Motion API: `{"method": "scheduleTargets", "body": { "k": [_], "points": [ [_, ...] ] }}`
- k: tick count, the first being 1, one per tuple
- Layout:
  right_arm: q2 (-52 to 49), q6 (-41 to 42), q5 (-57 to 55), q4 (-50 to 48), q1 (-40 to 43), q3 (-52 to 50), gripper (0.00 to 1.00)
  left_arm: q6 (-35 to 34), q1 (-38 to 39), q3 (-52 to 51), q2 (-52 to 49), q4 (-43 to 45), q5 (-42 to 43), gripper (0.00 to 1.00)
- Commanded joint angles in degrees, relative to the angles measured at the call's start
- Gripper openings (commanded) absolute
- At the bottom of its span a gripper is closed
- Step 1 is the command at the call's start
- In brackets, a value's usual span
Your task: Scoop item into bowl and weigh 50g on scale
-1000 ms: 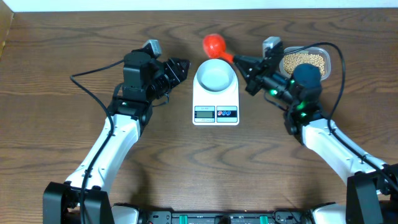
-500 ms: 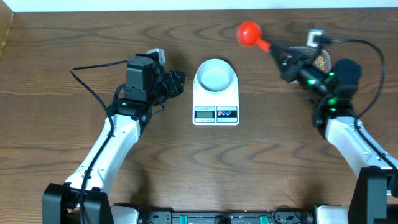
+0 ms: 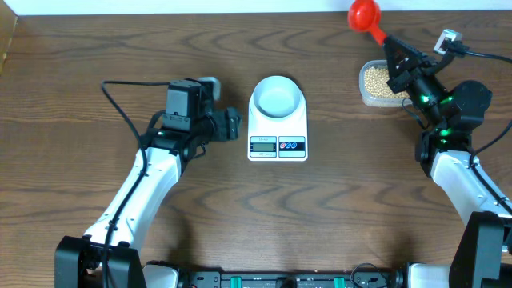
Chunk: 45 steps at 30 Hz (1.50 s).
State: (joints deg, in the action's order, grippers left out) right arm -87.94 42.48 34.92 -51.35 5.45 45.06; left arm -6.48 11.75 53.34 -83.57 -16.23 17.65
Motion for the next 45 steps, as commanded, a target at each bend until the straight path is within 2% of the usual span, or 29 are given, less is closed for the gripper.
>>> {"method": "scheduleTargets", "body": {
  "k": [1, 5, 10, 16, 21, 25, 26, 31, 38, 43, 45],
  "points": [
    [-0.26, -3.61, -5.33, -0.33, 0.15, 1.03, 0.01, 12.98, 1.42, 1.07, 0.96, -2.69, 3.78, 0.84],
    [-0.26, -4.04, -7.76, -0.33, 0.13, 1.03, 0.01, 15.34, 3.06, 1.16, 0.96, -6.45, 3.80, 0.80],
    [-0.26, -4.94, -8.92, -0.35, 0.15, 1.03, 0.01, 16.65, 6.23, 2.71, 0.96, -7.34, 3.78, 0.63],
    [-0.26, -5.79, -8.92, -0.31, 0.15, 1.03, 0.01, 18.67, 9.77, 5.57, 0.96, -7.50, 3.32, 0.56],
    [-0.26, -6.38, -8.92, -0.28, 0.13, 1.03, 0.01, 19.71, 10.73, 5.84, 0.72, -7.58, 3.37, 0.35],
    [-0.26, -6.38, -8.92, -0.28, 0.13, 1.03, 0.01, 21.38, 10.91, 5.84, 0.07, -7.72, 3.39, 0.11],
    [-0.26, -6.36, -8.92, -0.28, 0.13, 1.03, 0.01, 22.27, 11.17, 5.90, -0.24, -7.72, 3.39, 0.09],
    [-0.26, -6.36, -8.87, -0.09, 0.13, 1.03, 0.01, 25.35, 13.20, 7.43, -3.15, -8.22, 3.06, 0.08],
    [-0.26, -6.64, -8.87, 0.39, 0.13, 1.03, 0.01, 32.22, 13.53, 12.15, -8.41, -14.45, 1.84, 0.08],
    [-0.26, -8.50, -8.87, 1.90, 0.13, 1.03, 0.01, 39.28, 15.61, 15.45, -13.14, -16.79, -7.28, 0.07],
    [-0.26, -8.96, -8.87, 2.05, 0.13, 1.03, 0.01, 41.11, 16.35, 16.74, -15.23, -16.74, -7.91, 0.07]
  ]
}}
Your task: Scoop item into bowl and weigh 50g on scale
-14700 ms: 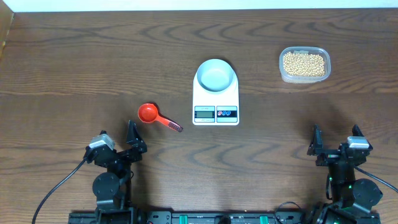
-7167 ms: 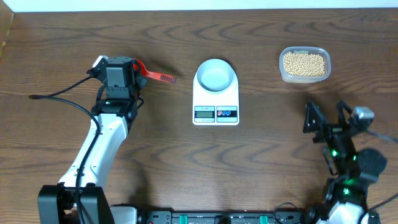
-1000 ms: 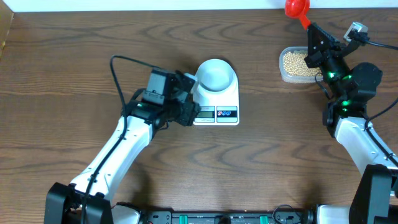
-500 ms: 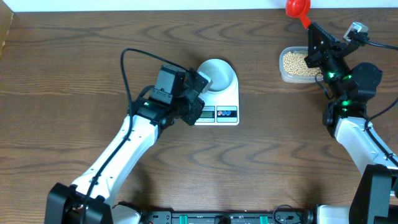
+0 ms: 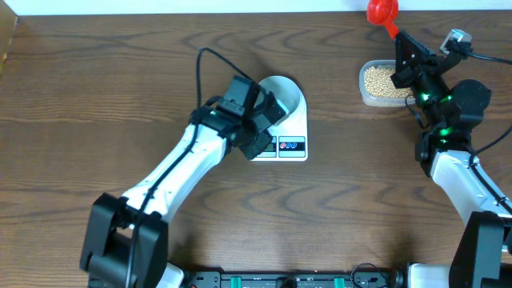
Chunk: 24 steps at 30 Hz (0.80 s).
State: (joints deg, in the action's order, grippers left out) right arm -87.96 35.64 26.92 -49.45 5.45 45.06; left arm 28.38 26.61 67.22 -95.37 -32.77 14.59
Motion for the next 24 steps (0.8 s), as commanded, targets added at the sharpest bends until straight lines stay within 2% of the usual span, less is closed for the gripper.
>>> {"method": "scheduleTargets", "body": {
  "k": [1, 5, 13, 14, 19, 24],
  "points": [
    [-0.24, -2.27, -0.85, 0.20, 0.13, 1.03, 0.01, 6.93, 1.57, 3.34, -4.35, -0.15, -4.83, 0.08],
    [-0.24, -3.21, -0.85, 0.63, 0.13, 1.03, 0.01, 10.21, 1.66, 4.55, -7.45, 0.44, -4.85, 0.07],
    [-0.24, -7.23, 1.62, 1.68, 0.13, 1.03, 0.01, 17.11, 3.37, 4.61, -7.58, 0.83, -6.03, 0.07],
    [-0.24, -8.24, 2.58, 1.77, 0.13, 1.03, 0.01, 17.66, 4.74, 4.61, -7.58, 4.07, -10.51, 0.07],
    [-0.24, -9.16, 3.65, 2.58, 0.13, 1.03, 0.01, 16.76, 7.87, 4.83, -7.58, 12.52, -11.26, 0.07],
    [-0.24, -9.18, 3.65, 3.91, 0.13, 1.03, 0.01, 16.76, 9.27, 6.88, -7.54, 6.95, -11.17, 0.07]
  ]
}}
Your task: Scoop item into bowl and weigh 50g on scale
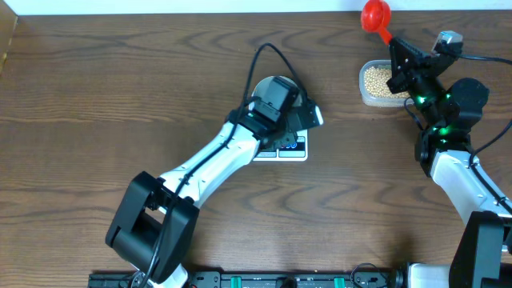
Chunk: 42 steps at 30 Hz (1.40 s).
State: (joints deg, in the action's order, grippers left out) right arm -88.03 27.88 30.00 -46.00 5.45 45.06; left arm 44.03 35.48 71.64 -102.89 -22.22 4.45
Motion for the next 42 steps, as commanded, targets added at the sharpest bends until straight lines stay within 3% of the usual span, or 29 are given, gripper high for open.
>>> {"method": "scheduleTargets", "body": {
  "k": [1, 6, 18, 26, 29, 32, 35, 39, 42],
  "points": [
    [-0.17, -1.42, 0.59, 0.63, 0.13, 1.03, 0.01, 1.11, 0.39, 2.75, -0.04, -4.55, -1.01, 0.07],
    [-0.17, -1.86, 0.55, 0.81, 0.13, 1.03, 0.01, 3.10, 0.39, 4.59, -0.04, -11.76, 0.42, 0.07],
    [-0.17, -1.84, 0.57, 0.81, 0.13, 1.03, 0.01, 6.58, 0.28, 4.68, -1.97, -11.04, 0.42, 0.07],
    [-0.17, -1.86, 0.57, 1.09, 0.11, 1.03, 0.01, 0.11, -0.72, 4.68, -2.14, -14.05, -1.29, 0.07],
    [-0.17, -3.02, 0.57, 1.55, 0.09, 1.03, 0.01, -6.19, -1.81, 4.68, -2.14, -14.93, -1.77, 0.08],
    [-0.17, -4.39, 0.57, 1.70, 0.09, 1.03, 0.01, -17.62, -1.99, 4.68, -1.99, -15.04, -1.73, 0.08],
    [-0.17, -4.39, 0.59, 1.77, 0.09, 1.03, 0.01, -22.29, -1.92, 4.68, -1.86, -15.02, -1.44, 0.07],
    [-0.17, -4.39, 0.59, 1.90, 0.09, 1.03, 0.01, -20.65, -1.95, 4.68, -1.44, -14.43, -0.87, 0.07],
    [-0.17, -4.37, 0.70, 1.92, 0.09, 1.03, 0.01, -13.68, -1.95, 4.68, -1.07, -13.42, -0.87, 0.07]
  ]
}}
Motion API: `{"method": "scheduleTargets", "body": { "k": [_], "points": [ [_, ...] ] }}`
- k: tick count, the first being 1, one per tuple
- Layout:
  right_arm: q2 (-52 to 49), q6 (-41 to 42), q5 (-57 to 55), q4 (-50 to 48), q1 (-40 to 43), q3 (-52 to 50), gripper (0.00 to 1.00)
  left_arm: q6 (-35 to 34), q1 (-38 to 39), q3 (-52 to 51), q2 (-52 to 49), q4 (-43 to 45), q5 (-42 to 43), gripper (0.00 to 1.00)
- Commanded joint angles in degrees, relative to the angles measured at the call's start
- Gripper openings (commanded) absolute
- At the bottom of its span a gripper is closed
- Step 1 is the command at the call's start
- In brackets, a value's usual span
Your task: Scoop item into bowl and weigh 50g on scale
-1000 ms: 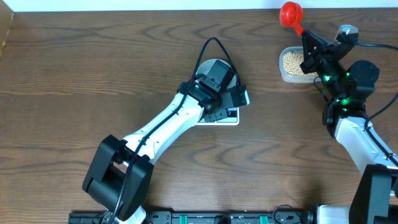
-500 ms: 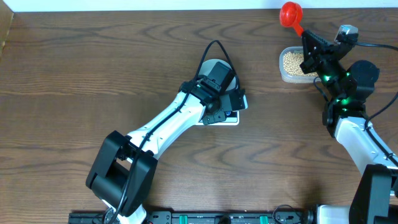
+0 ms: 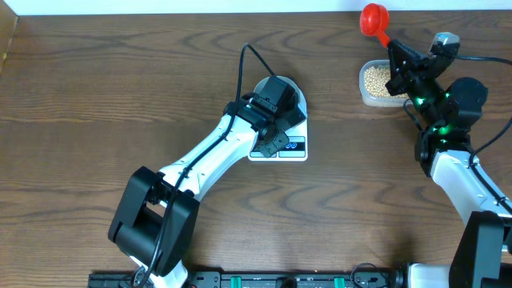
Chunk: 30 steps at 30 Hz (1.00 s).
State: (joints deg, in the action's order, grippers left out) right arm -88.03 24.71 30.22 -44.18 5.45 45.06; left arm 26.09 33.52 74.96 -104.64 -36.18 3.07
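Observation:
A white scale (image 3: 301,128) stands mid-table with a white bowl (image 3: 295,94) on it, mostly covered by my left arm. My left gripper (image 3: 270,145) is down over the scale's front panel at the display, beside the buttons (image 3: 293,146). Its fingers look shut with nothing in them. At the back right, my right gripper (image 3: 397,62) is shut on the handle of a red scoop (image 3: 372,18). The scoop's head points up and away, past a clear tub of beige beans (image 3: 375,82).
The left arm's black cable (image 3: 244,60) loops above the scale. A white wall edge (image 3: 200,6) runs along the back of the wooden table (image 3: 96,96). The right arm's base (image 3: 472,180) stands at the right side.
My left gripper was over the scale's right edge beside the bowl; it now sits further left and nearer, on the front panel. The right arm and scoop have hardly moved.
First my left arm rested left of the scale, whose bowl showed empty. Then it was reaching over the scale's front left, then across the bowl to the right edge, and now it is over the display. The right gripper held the red scoop above the bean tub throughout.

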Motion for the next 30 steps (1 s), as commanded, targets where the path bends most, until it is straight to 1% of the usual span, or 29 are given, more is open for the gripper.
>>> {"method": "scheduleTargets", "body": {
  "k": [1, 5, 7, 11, 15, 19, 23, 26, 28, 30],
  "points": [
    [-0.17, -1.22, 0.59, 0.20, 0.09, 1.03, 0.01, 7.80, -0.17, 1.36, 0.85, 1.90, 0.46, 0.08],
    [-0.17, -1.22, 2.82, 1.84, 0.09, 1.03, 0.01, 10.71, -1.53, 1.36, 0.92, 2.16, 0.11, 0.07],
    [-0.17, -1.22, 3.26, 3.06, 0.07, 1.03, 0.01, 13.53, -2.64, 1.36, 0.92, 1.97, 0.46, 0.07],
    [-0.17, -1.22, 3.08, 2.51, -0.35, 1.03, 0.01, 18.08, -4.26, 1.36, 0.92, 1.99, 0.96, 0.07],
    [-0.17, -1.25, 1.05, 0.96, -0.63, 1.03, 0.01, 18.91, -5.60, 1.36, 0.92, 3.28, 0.94, 0.08],
    [-0.17, -1.22, -4.11, -1.42, -0.61, 1.03, 0.01, 18.88, -5.97, 1.36, 0.92, 3.26, 0.92, 0.07],
    [-0.17, -1.22, -13.84, -5.25, -0.61, 1.03, 0.01, 18.88, -6.10, 1.36, 0.92, 3.13, -0.68, 0.08],
    [-0.17, -1.22, -21.90, -10.67, -0.59, 1.49, 0.01, 18.69, -6.36, 1.36, 0.92, 3.06, -1.20, 0.07],
    [-0.17, -1.20, -24.11, -11.54, -0.48, 3.08, 0.01, 18.08, -6.34, 1.36, 0.92, 3.23, -1.18, 0.07],
    [-0.17, -1.20, -23.43, -10.29, -0.22, 5.51, 0.01, 17.38, -6.34, 1.36, 0.92, 3.74, -1.18, 0.07]
  ]
}}
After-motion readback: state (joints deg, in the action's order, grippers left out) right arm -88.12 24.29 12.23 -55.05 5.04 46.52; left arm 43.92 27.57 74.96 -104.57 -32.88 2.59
